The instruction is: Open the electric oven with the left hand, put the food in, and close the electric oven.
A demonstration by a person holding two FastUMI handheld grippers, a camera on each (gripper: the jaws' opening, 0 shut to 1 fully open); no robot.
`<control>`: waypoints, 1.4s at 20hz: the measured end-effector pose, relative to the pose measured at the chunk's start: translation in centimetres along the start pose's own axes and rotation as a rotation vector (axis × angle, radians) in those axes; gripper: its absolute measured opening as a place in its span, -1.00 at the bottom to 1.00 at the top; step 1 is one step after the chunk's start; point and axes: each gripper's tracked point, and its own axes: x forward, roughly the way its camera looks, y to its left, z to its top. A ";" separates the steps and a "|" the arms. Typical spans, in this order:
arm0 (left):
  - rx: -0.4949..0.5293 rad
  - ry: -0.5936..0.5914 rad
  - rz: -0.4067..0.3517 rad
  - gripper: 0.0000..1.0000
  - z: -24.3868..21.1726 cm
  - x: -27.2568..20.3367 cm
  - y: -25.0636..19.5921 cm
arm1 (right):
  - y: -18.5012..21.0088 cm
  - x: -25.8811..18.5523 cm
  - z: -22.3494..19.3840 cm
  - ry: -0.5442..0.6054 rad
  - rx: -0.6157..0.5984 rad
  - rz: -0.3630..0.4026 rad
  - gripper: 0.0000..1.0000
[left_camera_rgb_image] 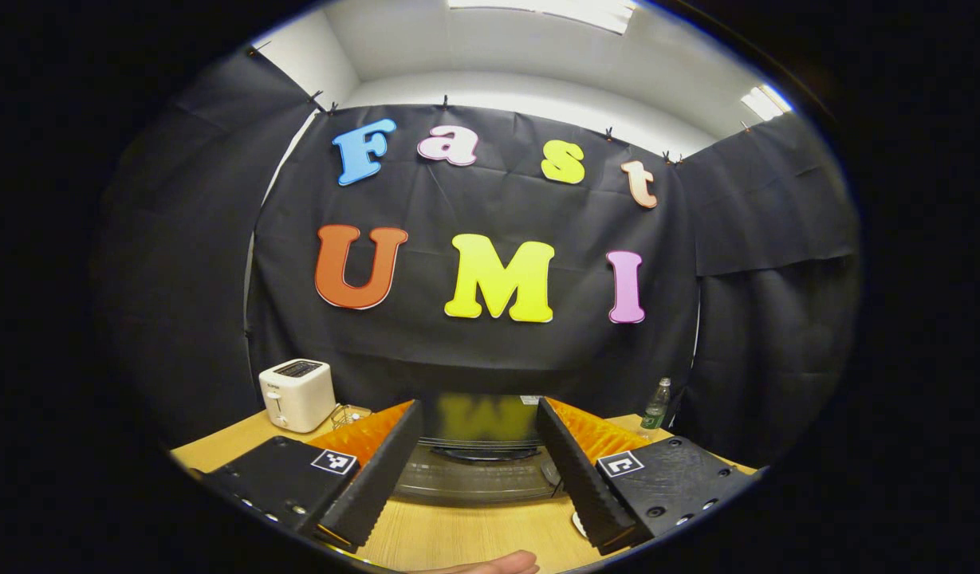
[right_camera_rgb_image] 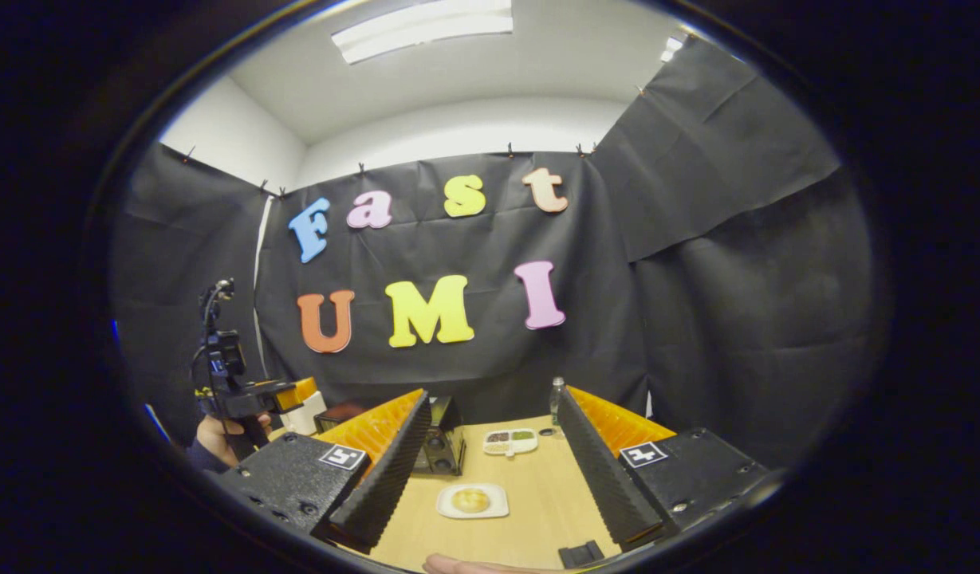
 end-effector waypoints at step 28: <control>0.108 0.354 -0.024 0.95 -13.3 6.3 -2.1 | -1.9 0.4 -1.9 0.022 0.033 -0.023 0.92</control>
